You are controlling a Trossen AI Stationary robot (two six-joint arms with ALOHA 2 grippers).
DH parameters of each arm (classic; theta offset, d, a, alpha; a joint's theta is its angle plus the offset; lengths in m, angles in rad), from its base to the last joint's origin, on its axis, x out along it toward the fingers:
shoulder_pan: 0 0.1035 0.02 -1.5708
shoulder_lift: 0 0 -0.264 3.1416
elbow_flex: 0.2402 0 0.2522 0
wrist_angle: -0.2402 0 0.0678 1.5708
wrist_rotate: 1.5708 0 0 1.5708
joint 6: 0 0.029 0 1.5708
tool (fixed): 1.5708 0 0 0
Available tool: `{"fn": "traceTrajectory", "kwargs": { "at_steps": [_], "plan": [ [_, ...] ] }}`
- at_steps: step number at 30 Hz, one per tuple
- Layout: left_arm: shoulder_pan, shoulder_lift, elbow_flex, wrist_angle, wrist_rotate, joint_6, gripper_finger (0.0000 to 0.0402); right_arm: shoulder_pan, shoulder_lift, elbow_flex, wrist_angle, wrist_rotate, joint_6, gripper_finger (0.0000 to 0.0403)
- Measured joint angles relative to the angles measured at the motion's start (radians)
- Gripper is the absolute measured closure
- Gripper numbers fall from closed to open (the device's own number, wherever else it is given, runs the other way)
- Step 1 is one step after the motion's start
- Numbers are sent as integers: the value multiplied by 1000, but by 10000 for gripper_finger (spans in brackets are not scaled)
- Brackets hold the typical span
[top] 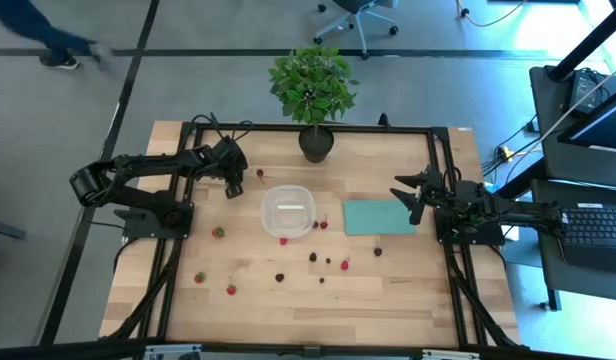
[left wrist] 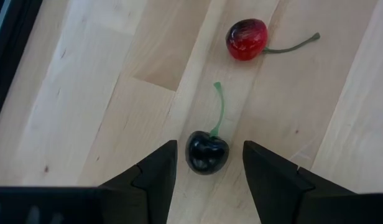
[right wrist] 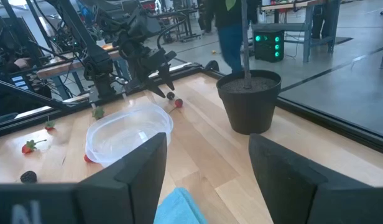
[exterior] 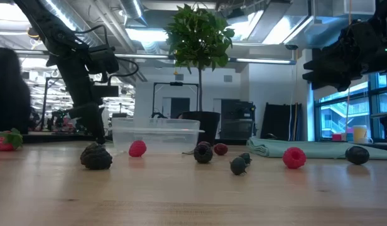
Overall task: Pick and placing Produce into tupperware
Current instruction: Put the top black cherry into the container
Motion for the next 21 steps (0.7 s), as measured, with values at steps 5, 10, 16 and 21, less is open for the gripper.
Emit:
{"fn": "traceTrajectory", "kwargs": {
  "at_steps": [5, 10, 16, 21],
  "plan": [
    [9, 29, 0, 7, 76, -13, 225, 0, 0, 0, -1, 0, -1, 173],
    [12, 88, 3, 13, 54, -17, 225, 0, 0, 0, -5, 0, -3, 173],
    [14, 119, 4, 53, 55, -16, 225, 0, 0, 0, -13, 0, -3, 173],
    [14, 121, 3, 61, 52, -17, 225, 0, 0, 0, -14, 0, -3, 173]
  ]
}}
